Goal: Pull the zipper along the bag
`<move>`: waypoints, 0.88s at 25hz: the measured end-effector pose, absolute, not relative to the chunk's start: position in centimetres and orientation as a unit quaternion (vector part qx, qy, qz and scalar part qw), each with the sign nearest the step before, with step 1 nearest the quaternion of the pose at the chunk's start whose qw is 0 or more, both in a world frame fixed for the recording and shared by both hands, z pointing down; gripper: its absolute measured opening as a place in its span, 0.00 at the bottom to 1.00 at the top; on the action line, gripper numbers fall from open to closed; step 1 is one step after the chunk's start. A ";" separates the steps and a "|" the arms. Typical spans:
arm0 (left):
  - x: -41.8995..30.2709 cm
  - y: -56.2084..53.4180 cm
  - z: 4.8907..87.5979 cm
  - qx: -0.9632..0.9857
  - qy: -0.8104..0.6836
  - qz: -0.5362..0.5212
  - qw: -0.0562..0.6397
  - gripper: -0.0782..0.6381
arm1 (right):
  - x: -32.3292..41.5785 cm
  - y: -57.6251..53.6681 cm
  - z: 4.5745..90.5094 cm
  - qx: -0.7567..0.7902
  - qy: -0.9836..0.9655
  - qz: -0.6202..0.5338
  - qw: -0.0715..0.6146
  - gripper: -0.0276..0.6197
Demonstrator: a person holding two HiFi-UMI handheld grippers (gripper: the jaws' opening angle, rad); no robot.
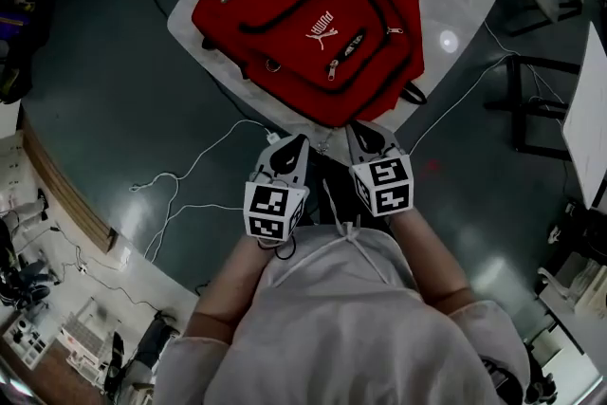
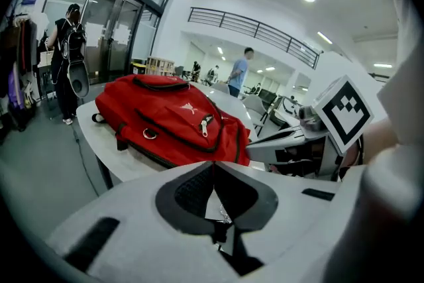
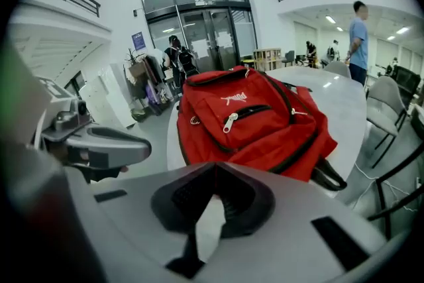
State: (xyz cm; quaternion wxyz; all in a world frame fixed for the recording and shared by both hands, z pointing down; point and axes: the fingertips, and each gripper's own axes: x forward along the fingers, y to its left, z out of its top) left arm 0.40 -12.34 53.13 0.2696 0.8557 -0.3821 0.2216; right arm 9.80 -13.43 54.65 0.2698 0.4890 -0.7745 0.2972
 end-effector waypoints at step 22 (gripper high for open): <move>5.9 -10.0 63.0 0.809 -0.348 0.348 0.321 0.32 | 10.6 -13.8 62.7 0.363 -0.770 0.386 0.356 0.09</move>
